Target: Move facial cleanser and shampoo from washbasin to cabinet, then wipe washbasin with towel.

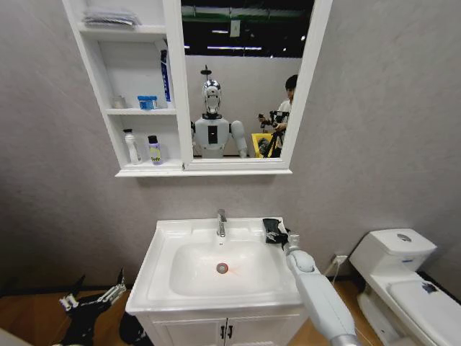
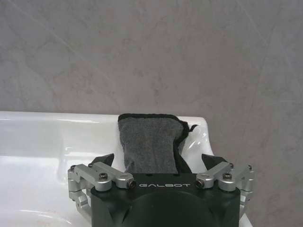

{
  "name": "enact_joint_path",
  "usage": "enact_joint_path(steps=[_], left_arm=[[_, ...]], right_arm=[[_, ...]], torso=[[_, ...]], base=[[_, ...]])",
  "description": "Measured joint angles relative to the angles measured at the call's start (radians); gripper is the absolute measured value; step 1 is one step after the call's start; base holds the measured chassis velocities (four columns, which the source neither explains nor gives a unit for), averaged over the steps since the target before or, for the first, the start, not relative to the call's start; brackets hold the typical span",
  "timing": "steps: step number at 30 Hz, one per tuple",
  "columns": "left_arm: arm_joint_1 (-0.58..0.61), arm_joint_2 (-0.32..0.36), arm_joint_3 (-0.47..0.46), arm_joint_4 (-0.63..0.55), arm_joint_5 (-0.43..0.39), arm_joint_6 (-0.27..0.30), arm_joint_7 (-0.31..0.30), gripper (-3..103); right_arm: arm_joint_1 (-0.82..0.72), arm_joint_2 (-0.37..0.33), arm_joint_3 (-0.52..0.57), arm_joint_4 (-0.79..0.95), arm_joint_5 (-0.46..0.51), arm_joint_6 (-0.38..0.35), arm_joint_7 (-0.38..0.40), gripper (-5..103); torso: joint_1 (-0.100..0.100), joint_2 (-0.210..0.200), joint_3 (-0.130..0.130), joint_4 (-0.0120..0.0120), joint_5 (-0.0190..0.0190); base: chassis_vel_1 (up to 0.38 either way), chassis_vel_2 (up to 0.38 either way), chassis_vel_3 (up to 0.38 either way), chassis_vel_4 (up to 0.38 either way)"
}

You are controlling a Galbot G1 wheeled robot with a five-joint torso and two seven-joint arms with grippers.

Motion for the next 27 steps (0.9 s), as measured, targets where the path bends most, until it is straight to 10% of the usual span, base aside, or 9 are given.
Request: enact_joint_path(steps=[5,20,27], left_arm=[[0.0,0.0,0.0,0.0,0.0,0.0,0.0,100],[0.0,0.0,0.0,0.0,0.0,0.0,0.0,100],[0.0,0.0,0.0,0.0,0.0,0.0,0.0,100]], right_arm=[[0.023,0.001,-0.011,-0.04,-0.013,-0.001,-0.034,101],[0.098,0.017,-0.026,-0.172,-0.056,0.045,-0.034,51],[-0.036,0.002,-0.075,0.121,0.025,-0.04,0.121,24]], torso=[[0.0,0.0,0.0,-0.0001,0.0],[0.0,0.0,0.0,-0.0001,0.0],[0.0,0.0,0.0,-0.0001,0.0001]], base=[[0.0,0.0,0.0,0.0],[0.0,0.0,0.0,0.0],[0.0,0.0,0.0,0.0]])
